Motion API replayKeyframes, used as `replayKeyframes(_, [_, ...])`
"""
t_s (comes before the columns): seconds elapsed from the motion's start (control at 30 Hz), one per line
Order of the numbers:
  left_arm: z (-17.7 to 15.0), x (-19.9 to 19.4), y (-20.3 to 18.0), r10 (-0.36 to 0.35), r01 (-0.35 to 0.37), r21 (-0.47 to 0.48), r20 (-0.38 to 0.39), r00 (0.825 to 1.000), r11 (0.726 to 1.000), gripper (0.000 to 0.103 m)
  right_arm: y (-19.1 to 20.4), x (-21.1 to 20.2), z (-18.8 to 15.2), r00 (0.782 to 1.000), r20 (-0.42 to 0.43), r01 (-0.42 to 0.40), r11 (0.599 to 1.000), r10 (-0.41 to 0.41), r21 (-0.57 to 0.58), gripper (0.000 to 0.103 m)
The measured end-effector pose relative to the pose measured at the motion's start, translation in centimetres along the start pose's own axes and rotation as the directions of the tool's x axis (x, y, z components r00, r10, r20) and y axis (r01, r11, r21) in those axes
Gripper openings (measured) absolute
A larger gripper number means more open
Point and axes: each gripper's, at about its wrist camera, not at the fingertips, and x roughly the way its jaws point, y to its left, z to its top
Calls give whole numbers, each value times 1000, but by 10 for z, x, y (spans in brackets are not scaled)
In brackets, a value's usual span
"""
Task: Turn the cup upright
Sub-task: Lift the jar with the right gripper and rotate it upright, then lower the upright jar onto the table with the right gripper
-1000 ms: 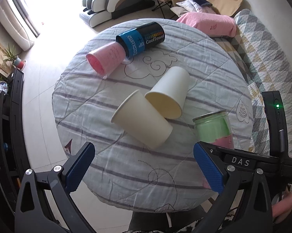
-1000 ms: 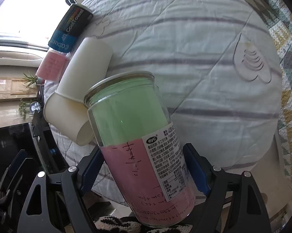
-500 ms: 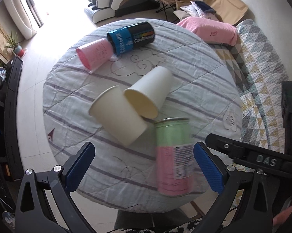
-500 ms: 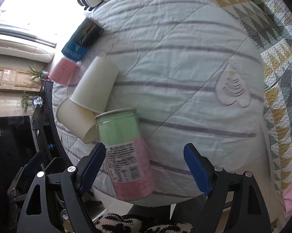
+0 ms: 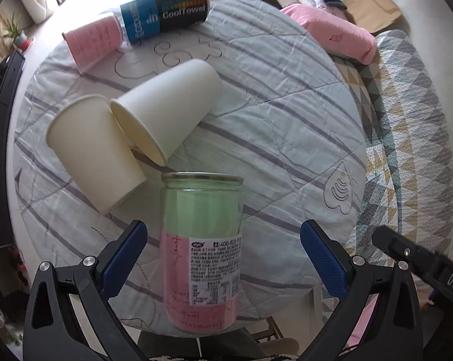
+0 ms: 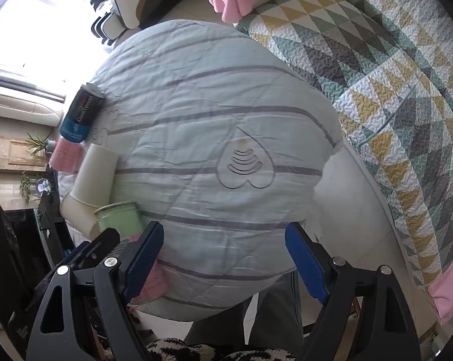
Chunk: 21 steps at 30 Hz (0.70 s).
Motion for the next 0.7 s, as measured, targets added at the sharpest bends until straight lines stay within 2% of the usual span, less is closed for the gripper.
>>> replayKeyframes(0.1, [4, 16, 1, 28, -29, -16, -12, 1000, 999, 97, -12, 10, 1, 1000, -23, 3, 1000, -2, 7, 85])
replayKeyframes(0.17, [7, 30, 5, 56, -57, -26, -33, 998, 998, 80, -16, 19, 2, 999, -38, -3, 1000, 3, 10, 85])
replayKeyframes(0.23, [11, 44, 11, 77, -81, -46, -80, 994, 996, 73, -18, 27, 3, 999, -54, -4, 1000, 4, 9, 85])
replayKeyframes(0.33, [14, 38, 15, 20, -23, -63, -58, 998, 998, 72, -20, 35, 2, 997, -71, -21, 1000, 22, 15, 85])
replayKeyframes(0.7, [17, -17, -10, -25, 24, 31, 43, 999, 999, 72, -12, 18, 2, 997, -51, -55, 998, 56, 9, 85])
